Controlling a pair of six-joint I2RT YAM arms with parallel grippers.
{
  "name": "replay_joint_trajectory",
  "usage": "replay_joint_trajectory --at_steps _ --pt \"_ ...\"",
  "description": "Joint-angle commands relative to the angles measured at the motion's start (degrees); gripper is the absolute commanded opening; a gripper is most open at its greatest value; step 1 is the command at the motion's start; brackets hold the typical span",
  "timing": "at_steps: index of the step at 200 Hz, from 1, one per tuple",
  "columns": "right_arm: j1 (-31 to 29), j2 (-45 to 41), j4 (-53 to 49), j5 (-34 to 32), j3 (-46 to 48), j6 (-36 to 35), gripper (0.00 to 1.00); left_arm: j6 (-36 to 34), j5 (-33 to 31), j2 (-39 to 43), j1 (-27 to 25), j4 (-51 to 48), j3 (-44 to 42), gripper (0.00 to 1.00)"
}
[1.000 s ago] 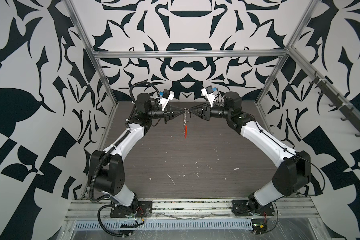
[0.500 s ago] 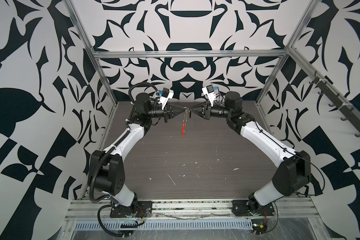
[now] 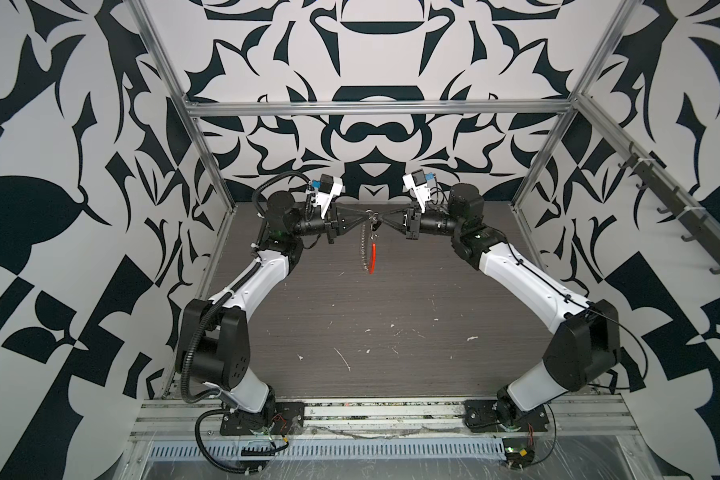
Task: Put the keys on the keyring
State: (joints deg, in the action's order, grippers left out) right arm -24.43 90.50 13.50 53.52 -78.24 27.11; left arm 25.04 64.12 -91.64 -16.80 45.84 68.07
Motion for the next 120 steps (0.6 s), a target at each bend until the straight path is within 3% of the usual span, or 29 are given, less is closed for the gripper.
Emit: replay_joint_trajectory --at_steps 1,16,120 --pt "-0.2 1.0 2.3 0.8 -0.2 1.4 0.00 10.7 -1.1 -1.8 -0.3 18.4 -0.4 0.00" --pt "-0.7 1.4 2.2 1.0 -0.5 1.8 0.00 13.4 -1.2 -2.9 -0.4 22.0 0.0 0.00" --pt "-3.7 4.3 3.7 1.6 -2.2 3.7 0.00 15.0 -3.9 -3.7 -3.0 26.4 -0.1 0.00"
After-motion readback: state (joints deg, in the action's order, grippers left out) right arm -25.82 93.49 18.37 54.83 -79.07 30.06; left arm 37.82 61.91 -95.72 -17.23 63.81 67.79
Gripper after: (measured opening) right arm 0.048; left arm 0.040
